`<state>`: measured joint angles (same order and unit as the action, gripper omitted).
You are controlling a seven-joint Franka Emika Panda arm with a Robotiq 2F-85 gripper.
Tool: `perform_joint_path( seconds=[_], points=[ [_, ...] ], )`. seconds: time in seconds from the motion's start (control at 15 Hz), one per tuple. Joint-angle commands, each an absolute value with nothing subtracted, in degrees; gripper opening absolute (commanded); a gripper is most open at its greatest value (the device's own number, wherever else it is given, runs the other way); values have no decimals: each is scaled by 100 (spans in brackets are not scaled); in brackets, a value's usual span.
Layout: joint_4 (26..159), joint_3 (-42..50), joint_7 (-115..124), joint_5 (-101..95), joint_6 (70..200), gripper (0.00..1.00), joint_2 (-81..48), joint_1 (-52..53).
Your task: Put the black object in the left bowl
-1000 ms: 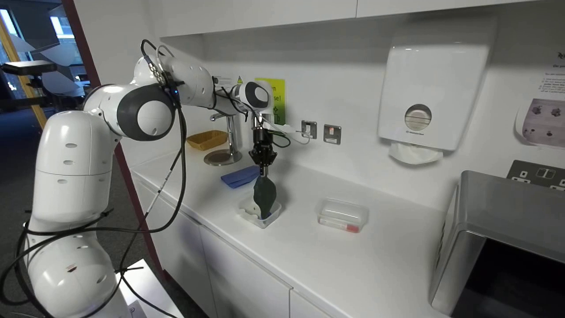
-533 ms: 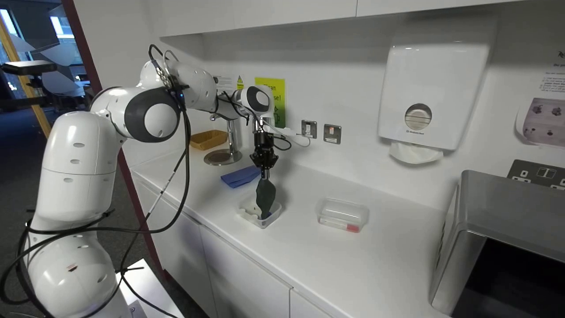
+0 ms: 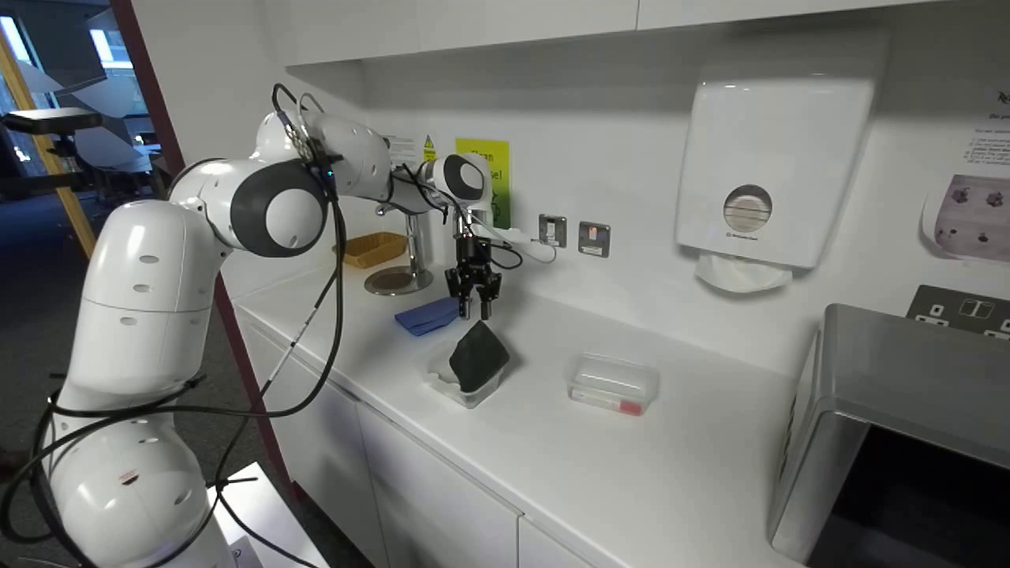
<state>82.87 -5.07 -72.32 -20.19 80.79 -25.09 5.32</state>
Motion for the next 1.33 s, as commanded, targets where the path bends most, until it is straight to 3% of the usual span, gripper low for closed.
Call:
perform_joint_path(
  seconds=[0.0,0.07,0.2,0.93,1.27],
  points=[
    [7985,-517,-7096,-2127,7747,86,-2597,572],
    [7975,-518,-7091,-2126,7739,94,-2598,571],
    [7905,-497,-6865,-2019,7727,100,-2612,561],
    [6615,-463,-4662,287,7043,100,-2734,-34],
    [6879,-533,-4916,-42,7131,100,-2679,75]
  ],
)
